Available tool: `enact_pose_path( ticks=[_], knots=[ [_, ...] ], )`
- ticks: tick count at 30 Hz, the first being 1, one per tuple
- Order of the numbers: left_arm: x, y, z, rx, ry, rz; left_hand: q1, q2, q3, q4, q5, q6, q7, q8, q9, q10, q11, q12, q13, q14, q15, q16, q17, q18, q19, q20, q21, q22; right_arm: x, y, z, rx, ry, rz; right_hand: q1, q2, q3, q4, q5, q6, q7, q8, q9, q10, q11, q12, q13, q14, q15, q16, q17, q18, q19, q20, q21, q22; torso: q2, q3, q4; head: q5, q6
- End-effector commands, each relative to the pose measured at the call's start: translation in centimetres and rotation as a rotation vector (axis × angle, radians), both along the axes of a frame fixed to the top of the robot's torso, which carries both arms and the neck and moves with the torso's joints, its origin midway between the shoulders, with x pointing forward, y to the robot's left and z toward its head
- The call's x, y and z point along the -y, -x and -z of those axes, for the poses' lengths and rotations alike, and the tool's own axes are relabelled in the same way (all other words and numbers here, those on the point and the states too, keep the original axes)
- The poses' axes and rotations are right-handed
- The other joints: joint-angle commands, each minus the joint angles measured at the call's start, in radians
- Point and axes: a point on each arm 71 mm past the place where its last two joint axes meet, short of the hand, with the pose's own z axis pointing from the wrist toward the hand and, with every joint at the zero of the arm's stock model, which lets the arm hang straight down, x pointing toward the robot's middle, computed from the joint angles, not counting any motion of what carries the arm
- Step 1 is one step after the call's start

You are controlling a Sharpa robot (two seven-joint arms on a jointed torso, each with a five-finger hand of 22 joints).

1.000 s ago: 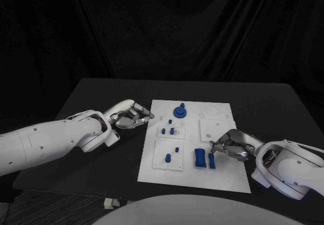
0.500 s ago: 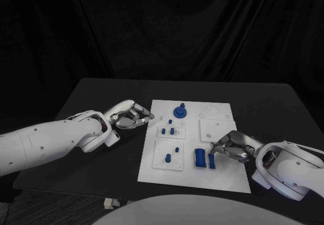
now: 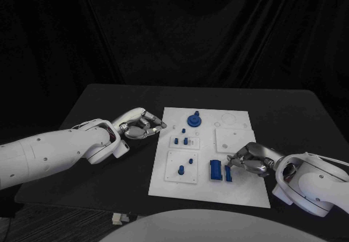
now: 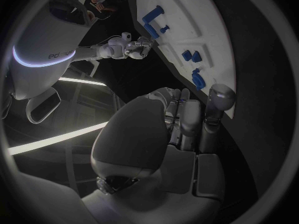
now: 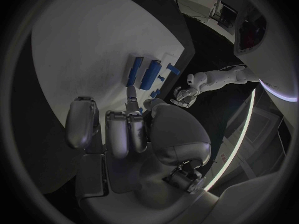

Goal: Assemble the parts on the task board

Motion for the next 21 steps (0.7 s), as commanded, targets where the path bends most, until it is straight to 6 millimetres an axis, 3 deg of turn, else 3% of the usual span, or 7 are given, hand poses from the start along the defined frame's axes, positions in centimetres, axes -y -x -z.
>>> enact_pose_path(
  ticks=[1,5,9,12,17,21],
  knots=[
    [0.2,0.1,0.0,0.0,0.015,0.016,0.002,0.008,0.006,-0.002,0.003,0.002,0.005,0.007,0.001,0.005,0.001,0.003,0.0,-0.008,0.0,-0.005,-0.001,0.008,-0.004,0.001,-0.002,0.099,0.0,0.3,0.4,-0.026,0.043,-0.009,-0.003,-0.009,0.008,0.0,-0.009,-0.014,0.003,-0.01,-0.009,0.103,0.005,0.004,0.263,0.078,0.002,-0.007,0.098,-0.004,0.001,0.001,-0.006,0.175,0.0,-0.0001,-0.0002,0.0,0.0],
    [0.2,0.1,0.0,-0.001,0.015,0.017,0.002,0.008,0.006,-0.002,0.003,0.002,0.005,0.007,0.001,0.005,0.001,0.003,0.0,-0.008,0.0,-0.005,-0.001,0.008,-0.004,0.001,-0.002,0.099,0.0,0.3,0.4,-0.019,0.049,-0.007,-0.009,-0.012,0.015,0.0,-0.023,-0.07,0.023,-0.043,-0.038,0.103,0.021,0.004,0.263,0.077,0.014,-0.008,0.093,-0.004,-0.001,0.009,-0.011,0.174,0.0,0.0,0.0,-0.001,0.0],
    [0.2,0.1,0.0,-0.001,0.015,0.017,0.002,0.009,0.007,-0.002,0.003,0.001,0.005,0.006,0.001,0.006,0.002,0.003,0.0,-0.009,0.001,-0.005,-0.002,0.008,-0.005,0.001,-0.003,0.099,0.0,0.3,0.3,-0.011,0.046,-0.007,-0.012,-0.013,0.017,0.0,-0.031,-0.087,0.029,-0.052,-0.05,0.103,0.027,0.004,0.263,0.077,0.018,-0.009,0.09,-0.003,-0.002,0.013,-0.014,0.173,0.0,0.0,0.0001,0.0,0.0],
    [0.2,0.2,0.0,0.0,0.016,0.017,0.002,0.009,0.007,-0.002,0.003,0.001,0.005,0.006,0.001,0.006,0.002,0.003,0.0,-0.009,0.001,-0.005,-0.002,0.008,-0.005,0.001,-0.003,0.099,0.0,0.2,0.1,0.006,0.032,-0.006,-0.013,-0.014,0.017,0.0,-0.035,-0.089,0.029,-0.053,-0.053,0.103,0.028,0.004,0.263,0.077,0.019,-0.008,0.09,-0.003,-0.003,0.014,-0.015,0.173,0.0,0.0,0.0001,0.0,0.0],
    [0.1,0.2,-0.1,0.005,0.017,0.015,0.002,0.009,0.007,-0.002,0.003,0.001,0.005,0.006,0.001,0.006,0.002,0.003,0.0,-0.009,0.001,-0.005,-0.002,0.008,-0.005,0.001,-0.003,0.099,-0.1,0.3,-0.5,0.071,-0.021,-0.004,-0.019,-0.026,0.013,0.0,-0.081,-0.081,0.017,-0.046,-0.064,0.103,0.015,0.004,0.263,0.078,0.012,-0.005,0.098,-0.003,0.0,0.013,-0.008,0.175,0.0,0.0,0.0001,0.001,0.0],
    [-0.1,0.3,-0.2,0.021,0.023,0.012,0.002,0.009,0.007,-0.002,0.003,0.001,0.005,0.006,0.001,0.006,0.002,0.003,0.0,-0.009,0.001,-0.005,-0.002,0.008,-0.005,0.001,-0.003,0.099,0.0,0.4,-1.9,0.163,-0.109,0.004,-0.026,-0.04,0.004,0.0,-0.103,-0.038,0.011,-0.023,-0.065,0.103,0.013,0.004,0.263,0.083,0.009,0.004,0.123,-0.009,0.011,0.009,0.026,0.184,0.0,0.0001,-0.0001,-0.003,0.0]
  ],
)
